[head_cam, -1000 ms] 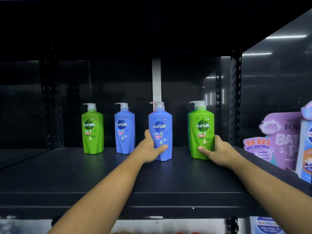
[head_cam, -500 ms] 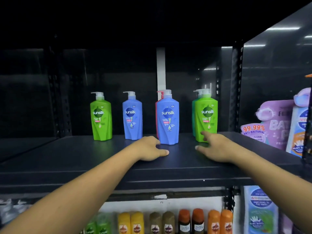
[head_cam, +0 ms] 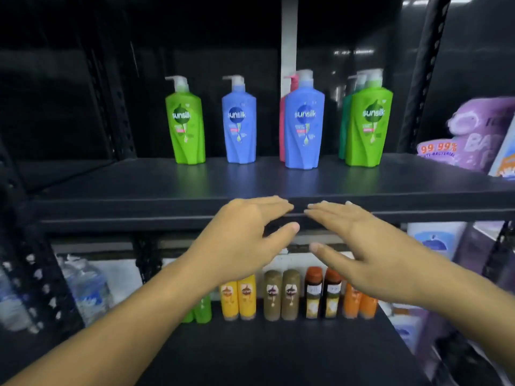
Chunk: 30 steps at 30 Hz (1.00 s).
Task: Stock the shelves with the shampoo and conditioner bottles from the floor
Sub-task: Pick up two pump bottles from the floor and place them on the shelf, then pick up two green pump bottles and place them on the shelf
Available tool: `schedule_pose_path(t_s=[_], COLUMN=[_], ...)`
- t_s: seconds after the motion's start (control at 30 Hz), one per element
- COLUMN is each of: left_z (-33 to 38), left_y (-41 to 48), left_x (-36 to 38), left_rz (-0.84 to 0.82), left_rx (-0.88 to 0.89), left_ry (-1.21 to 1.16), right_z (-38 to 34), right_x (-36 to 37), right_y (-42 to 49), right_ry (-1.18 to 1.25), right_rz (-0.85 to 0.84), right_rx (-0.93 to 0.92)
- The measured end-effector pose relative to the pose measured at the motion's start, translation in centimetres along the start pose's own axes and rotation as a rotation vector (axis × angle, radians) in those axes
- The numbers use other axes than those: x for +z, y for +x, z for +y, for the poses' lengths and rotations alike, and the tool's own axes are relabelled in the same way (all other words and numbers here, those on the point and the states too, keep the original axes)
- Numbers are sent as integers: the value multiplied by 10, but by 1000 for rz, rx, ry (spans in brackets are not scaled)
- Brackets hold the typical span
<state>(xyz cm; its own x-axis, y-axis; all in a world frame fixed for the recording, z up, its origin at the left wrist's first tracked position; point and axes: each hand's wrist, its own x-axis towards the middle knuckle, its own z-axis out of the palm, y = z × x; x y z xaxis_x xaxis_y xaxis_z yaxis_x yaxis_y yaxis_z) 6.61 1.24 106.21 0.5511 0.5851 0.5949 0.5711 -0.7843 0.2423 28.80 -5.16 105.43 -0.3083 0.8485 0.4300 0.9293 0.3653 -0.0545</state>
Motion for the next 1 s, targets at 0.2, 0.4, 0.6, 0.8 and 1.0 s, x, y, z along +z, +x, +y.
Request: schedule_pose_path(t_s=[0.2, 0.4, 0.6, 0.8, 1.0], left_z=[-8, -24, -27, -25, -35], left_y=[-104, -252, -352, -401, -432], left_x=[65, 181, 252, 291, 318], left_rz=[-115, -537, -864, -1039, -1065], left_rx=[-86, -436, -674, -810, -870], left_ry=[-149, -251, -299, -325, -311], right_z=[-39, -72, -93, -112, -108], right_x=[71, 224, 326, 377, 408], right_y=[-73, -181, -255, -301, -312], right_ry=[166, 397, 405, 423, 413], right_rz=[-115, -542, -875, -1025, -1084], right_rx=[2, 228, 452, 530, 543])
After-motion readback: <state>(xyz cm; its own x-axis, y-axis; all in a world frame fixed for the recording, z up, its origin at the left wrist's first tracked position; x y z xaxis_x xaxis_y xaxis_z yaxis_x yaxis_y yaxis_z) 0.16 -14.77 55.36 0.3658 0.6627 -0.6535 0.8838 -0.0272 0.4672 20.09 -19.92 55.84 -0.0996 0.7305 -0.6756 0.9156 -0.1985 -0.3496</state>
